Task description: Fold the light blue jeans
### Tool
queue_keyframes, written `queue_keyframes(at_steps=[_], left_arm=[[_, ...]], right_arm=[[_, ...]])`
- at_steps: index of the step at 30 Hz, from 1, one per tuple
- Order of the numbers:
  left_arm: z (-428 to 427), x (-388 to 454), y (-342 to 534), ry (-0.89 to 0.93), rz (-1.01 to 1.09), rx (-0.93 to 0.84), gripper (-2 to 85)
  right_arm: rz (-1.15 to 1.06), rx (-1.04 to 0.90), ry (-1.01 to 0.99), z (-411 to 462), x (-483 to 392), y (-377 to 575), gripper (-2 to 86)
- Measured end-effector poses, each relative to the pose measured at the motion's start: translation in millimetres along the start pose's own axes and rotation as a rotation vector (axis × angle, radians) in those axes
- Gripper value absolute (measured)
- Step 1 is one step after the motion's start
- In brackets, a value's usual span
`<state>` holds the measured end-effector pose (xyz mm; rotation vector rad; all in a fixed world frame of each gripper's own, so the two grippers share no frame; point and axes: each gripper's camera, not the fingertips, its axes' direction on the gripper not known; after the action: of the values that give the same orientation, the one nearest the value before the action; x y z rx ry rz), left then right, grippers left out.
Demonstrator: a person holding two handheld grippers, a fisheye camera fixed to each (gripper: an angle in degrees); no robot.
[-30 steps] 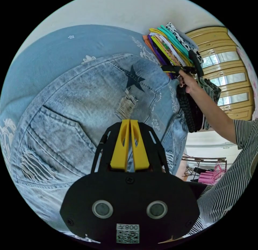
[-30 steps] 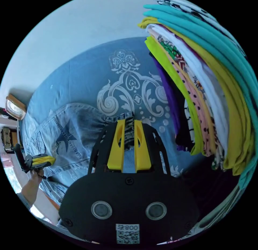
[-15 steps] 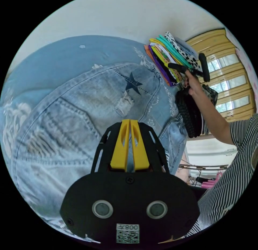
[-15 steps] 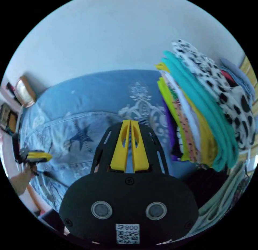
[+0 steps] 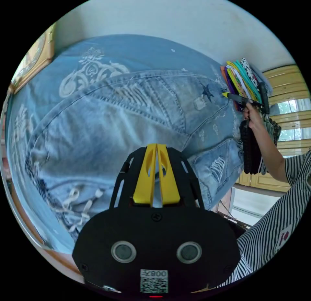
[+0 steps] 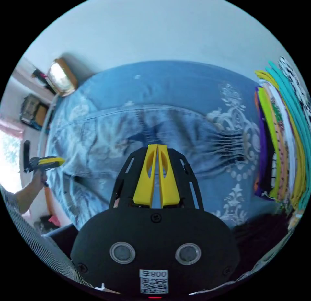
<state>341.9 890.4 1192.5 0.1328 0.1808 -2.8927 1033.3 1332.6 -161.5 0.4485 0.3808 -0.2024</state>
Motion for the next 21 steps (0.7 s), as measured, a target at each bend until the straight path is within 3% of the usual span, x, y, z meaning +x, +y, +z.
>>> queue_keyframes(at_steps=[3,5,11,21], left_arm=[[-35,-23,42,-0.038,-0.112,-0.033,0.2],[-59,-43,67,0.016,-0.195,-0.032,0.2],[-94,-61,73,0.073,-0.179,-0.060,0.1],[-163,-98,102,0.126,-0.261,0.025,0.1]], right_arm=[[-0.189,-0.023,-0.309,2,-62,14,1.2],[-0.360,-0.153,-0.451,29,-125,26,2.0],[-0.488,-0.377,-0.508,96,-207,37,0.8],[-0.470,-0.497,-0.661,109,-202,38,0.1]])
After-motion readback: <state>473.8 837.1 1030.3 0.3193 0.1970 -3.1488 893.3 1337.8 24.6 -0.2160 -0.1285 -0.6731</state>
